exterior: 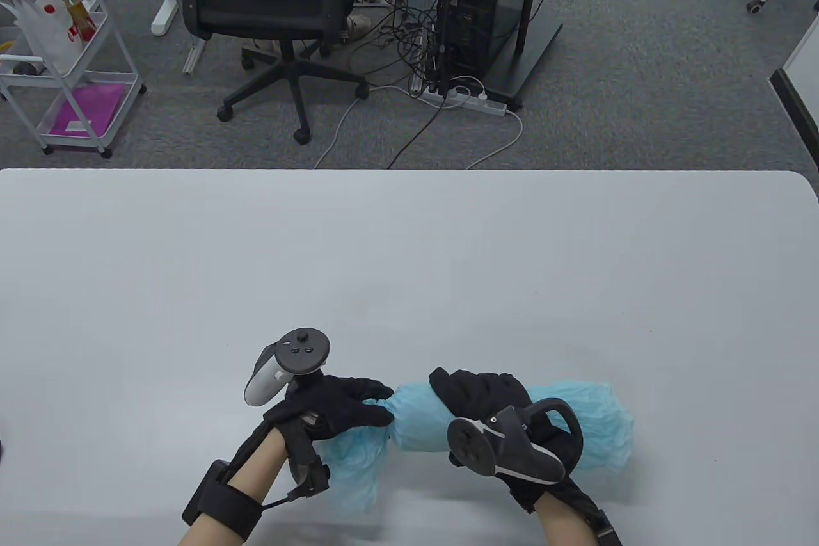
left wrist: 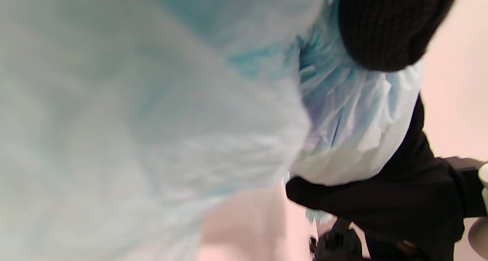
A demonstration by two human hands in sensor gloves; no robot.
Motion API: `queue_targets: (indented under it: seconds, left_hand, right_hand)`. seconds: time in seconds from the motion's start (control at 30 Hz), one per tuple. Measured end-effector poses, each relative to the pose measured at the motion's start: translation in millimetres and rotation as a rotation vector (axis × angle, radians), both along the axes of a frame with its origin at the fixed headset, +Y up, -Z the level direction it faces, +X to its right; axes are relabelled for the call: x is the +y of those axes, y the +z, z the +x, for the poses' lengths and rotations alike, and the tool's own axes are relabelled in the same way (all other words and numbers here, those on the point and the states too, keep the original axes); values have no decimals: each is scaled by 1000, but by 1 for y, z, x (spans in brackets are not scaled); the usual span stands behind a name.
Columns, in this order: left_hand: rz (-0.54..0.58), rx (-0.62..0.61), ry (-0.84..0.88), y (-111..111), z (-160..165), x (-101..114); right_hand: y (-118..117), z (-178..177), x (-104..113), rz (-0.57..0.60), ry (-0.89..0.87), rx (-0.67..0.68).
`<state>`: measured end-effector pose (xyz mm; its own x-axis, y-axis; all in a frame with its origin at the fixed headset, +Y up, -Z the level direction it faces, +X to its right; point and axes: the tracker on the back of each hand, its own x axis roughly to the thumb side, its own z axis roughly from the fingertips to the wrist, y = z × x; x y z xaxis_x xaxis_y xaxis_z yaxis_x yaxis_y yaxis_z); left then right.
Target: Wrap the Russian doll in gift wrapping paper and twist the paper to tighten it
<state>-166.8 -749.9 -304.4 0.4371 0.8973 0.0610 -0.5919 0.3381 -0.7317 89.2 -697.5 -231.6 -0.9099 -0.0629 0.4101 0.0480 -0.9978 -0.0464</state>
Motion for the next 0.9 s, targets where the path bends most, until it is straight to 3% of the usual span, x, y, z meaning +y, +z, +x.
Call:
queue_targets:
  seconds: [0.13,0.3,0.4,0.5,0.6,0.77,0.9]
  left_hand:
    - [208,150,46,4,-6,23]
    - [536,213,48,23,-10,62]
    - [737,180,12,39,-5,76]
    - [879,103,-91,52,6,75]
    - [1033,69,-370,60,19,65]
    - [1252,176,-784,63,30,49]
    - [1270,260,-880,59,28,45]
  right_hand:
    - [-7,15,1,-14,-33,-55]
    - [-15,30,-1,-57,-112,-105]
    - [-16,34,-1,-47,-107,-136]
    - [-18,38,0,-61,-144,-153]
    - [-20,44,2,-106,-249,-139]
    - [-20,44,7,-236,-463,-6]
    - [-18,32,8,-324,-508,110]
